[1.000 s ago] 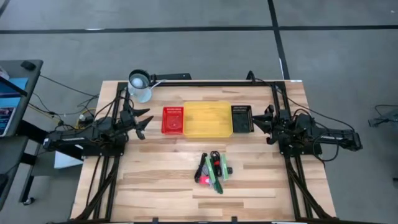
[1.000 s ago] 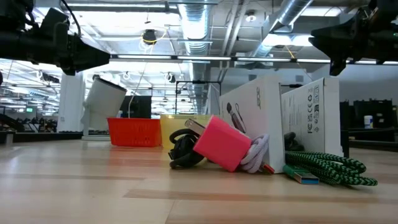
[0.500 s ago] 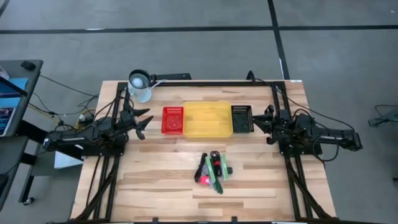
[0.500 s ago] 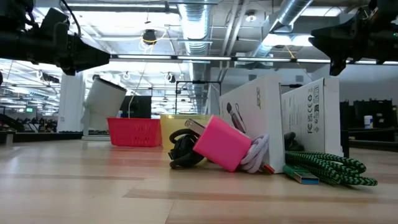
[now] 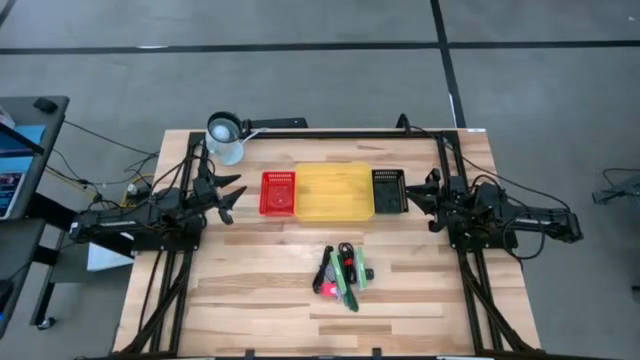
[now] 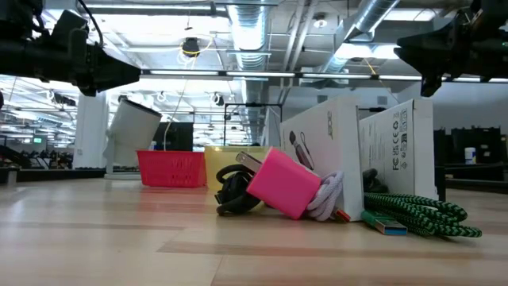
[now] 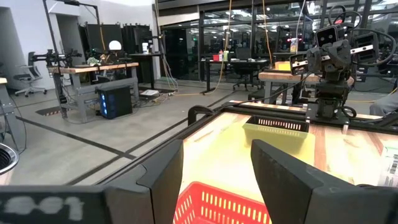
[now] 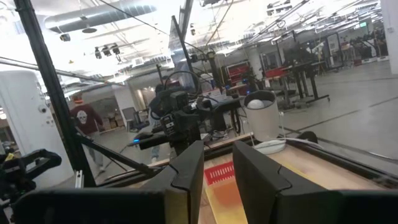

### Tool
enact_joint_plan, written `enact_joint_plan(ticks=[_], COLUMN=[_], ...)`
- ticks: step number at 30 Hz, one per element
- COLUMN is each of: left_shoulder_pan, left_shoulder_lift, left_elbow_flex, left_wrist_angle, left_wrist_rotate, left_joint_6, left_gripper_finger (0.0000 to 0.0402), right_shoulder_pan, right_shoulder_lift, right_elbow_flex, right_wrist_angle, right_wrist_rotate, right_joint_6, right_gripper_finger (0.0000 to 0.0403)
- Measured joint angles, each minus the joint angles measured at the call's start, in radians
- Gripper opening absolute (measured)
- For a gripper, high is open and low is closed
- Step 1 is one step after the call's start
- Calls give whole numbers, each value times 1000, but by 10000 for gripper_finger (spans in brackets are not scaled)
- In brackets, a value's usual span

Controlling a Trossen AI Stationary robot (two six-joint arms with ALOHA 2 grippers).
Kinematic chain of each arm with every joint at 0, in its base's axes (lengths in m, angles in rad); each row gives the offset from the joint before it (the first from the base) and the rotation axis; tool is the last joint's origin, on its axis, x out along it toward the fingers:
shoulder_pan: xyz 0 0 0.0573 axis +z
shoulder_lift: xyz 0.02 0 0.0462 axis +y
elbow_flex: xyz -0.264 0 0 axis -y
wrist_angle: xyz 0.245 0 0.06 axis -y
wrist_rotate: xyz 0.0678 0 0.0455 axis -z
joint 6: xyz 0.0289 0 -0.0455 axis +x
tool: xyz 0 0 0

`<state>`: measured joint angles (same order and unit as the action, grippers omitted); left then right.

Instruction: Pick and place items into bin

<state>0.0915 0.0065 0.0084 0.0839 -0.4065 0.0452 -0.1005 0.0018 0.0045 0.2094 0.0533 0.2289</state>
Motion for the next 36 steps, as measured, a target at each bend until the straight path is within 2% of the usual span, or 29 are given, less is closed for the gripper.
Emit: enact_joint_plan(ticks=[6, 17, 19, 22, 26, 30, 36], left_shoulder_pan=[0, 0, 0, 0, 0, 0, 0], left_shoulder_lift=[0, 0, 0, 0, 0, 0, 0], left_elbow_flex=[0, 0, 0, 0, 0, 0, 0], left_wrist_angle=[0, 0, 0, 0, 0, 0, 0], left_wrist_rotate=[0, 0, 0, 0, 0, 0, 0], left_joint_6=[0, 0, 0, 0, 0, 0, 0], left_gripper_finger=[183, 183, 183, 183, 183, 183, 183], right_shoulder_pan=[0, -2, -2, 3, 9, 9, 8], right_shoulder_lift=[0, 0, 1, 22, 100, 227, 454], right_elbow_flex=[0, 2, 29, 116, 260, 424, 622], right_wrist_angle=[10, 205, 190, 133, -52, -253, -423], right_wrist_rotate=[0, 7, 7, 0, 26, 79, 80], right_joint_6=[0, 1, 7, 7, 6, 10, 42], right_gripper_finger=[82, 82, 82, 82, 82, 87, 124])
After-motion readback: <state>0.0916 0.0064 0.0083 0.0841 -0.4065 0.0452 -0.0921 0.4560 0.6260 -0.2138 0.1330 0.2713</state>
